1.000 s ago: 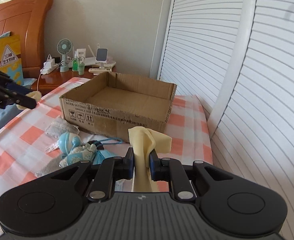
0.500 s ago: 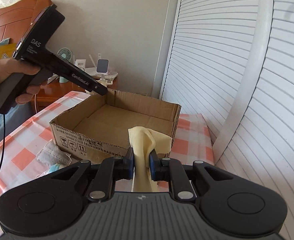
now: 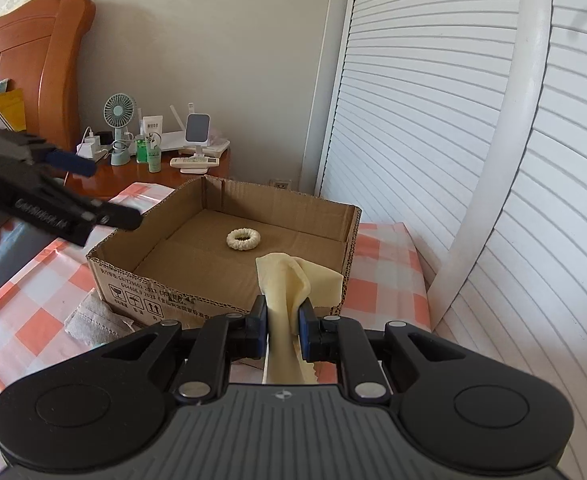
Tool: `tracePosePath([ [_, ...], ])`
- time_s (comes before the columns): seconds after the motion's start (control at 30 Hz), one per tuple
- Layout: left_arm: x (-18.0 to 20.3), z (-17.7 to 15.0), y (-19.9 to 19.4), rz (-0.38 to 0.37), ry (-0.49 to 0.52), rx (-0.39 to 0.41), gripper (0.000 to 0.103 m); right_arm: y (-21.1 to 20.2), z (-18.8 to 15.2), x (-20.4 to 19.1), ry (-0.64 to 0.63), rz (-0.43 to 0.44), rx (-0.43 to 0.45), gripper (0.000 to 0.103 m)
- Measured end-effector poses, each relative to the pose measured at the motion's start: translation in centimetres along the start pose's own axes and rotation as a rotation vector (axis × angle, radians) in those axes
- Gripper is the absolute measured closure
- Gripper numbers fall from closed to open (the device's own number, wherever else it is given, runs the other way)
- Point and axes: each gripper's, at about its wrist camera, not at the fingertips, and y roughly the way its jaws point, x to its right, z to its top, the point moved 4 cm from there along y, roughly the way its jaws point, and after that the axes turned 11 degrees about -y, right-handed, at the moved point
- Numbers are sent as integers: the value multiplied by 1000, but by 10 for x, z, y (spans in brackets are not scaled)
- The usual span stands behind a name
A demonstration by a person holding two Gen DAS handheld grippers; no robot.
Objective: Organize soft objects
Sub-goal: 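Carry both items over the box and open both grippers to drop them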
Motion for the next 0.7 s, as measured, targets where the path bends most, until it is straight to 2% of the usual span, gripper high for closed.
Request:
tracePosePath([
  [0.13,5,-31,-30,4,-7,-1,1,8,12,1,26,20,-4,85],
  [0.2,4,-46,-41,6,-49,-4,1,14,20,0,30,26,-3,85],
  [0.3,0,-67,-51,48,-114,-34,1,26,34,-2,15,28,-8,85],
  [0.47,-10,-93,-61,50,-182,-65,1,59,55,-2,-1,25,-27,84],
  [0.6,-13,-104,-65,52,-197,-85,1,94,73,8,1,1,-44,84],
  [0.63,-14,-106,-65,60,-196,-85,1,102,78,10,2,-7,-46,81],
  [0.67,-13,-107,-66,69,-194,-85,1,109,82,13,9,-14,-47,73],
  [0.7,-14,-108,-66,73,-191,-85,1,116,85,16,16,-25,-54,51],
])
